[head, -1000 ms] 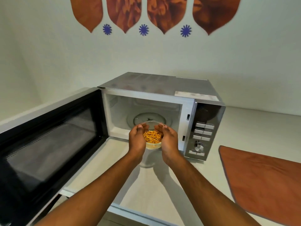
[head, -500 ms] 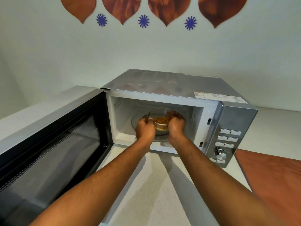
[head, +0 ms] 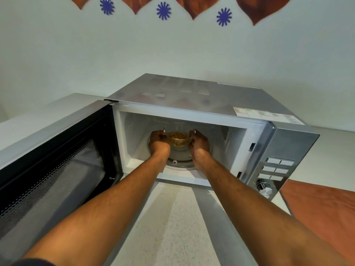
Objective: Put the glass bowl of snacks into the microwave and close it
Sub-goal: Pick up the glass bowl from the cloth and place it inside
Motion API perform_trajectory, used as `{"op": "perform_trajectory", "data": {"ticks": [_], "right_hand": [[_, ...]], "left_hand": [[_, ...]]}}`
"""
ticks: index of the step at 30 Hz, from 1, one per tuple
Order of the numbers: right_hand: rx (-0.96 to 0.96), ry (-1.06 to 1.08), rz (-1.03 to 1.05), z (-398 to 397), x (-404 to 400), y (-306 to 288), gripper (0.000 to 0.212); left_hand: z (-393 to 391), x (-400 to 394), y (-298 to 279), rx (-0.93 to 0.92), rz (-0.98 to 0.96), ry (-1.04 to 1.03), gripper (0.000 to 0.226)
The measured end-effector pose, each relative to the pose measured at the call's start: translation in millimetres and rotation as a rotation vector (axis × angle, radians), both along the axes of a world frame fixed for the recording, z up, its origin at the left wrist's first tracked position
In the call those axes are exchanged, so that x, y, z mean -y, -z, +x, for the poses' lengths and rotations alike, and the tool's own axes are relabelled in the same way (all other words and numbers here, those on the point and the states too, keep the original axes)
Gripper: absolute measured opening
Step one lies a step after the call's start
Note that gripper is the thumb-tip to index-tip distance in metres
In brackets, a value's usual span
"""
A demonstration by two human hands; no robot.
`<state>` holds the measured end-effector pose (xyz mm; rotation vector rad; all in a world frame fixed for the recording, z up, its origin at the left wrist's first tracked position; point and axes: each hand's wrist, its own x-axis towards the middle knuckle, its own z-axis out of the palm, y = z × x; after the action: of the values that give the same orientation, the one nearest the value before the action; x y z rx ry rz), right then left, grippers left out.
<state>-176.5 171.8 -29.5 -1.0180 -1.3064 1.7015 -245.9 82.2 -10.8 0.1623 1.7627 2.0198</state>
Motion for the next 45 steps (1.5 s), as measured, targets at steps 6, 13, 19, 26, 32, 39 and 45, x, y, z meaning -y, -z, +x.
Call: {"op": "perform_trajectory", "data": {"ticks": [6,13,19,26,32,39,45], "right_hand": [[-0.005,0.03,0.076,-6,-1,3,0.027],[0.049,-0.01,0.143,-2,-1,5,0.027],[0.042,-0.012,0.154,0,0,5,0.022],[0.06,-0.016,0.166,4,-2,1,0.025],[0.146,0.002,0.157,16,-3,-12,0.029],[0.153,-0.077,0.157,41,16,-12,0.02],[0.141,-0.222,0.269,80,35,-20,0.05]], "left_hand": [[-13,-10,9,-0.208,-0.112,0.068,0.031],[-19,-15,12,-0.208,-0.178,0.081,0.033],[-20,-21,15,-0.253,-0.172,0.082,0.029],[-21,-24,19,-0.218,-0.168,0.105,0.029],[-21,-17,22,-0.134,-0.14,0.09,0.037],[2,8,11,-0.18,-0.176,0.083,0.033],[39,54,-10,-0.348,-0.325,0.15,0.041]]}}
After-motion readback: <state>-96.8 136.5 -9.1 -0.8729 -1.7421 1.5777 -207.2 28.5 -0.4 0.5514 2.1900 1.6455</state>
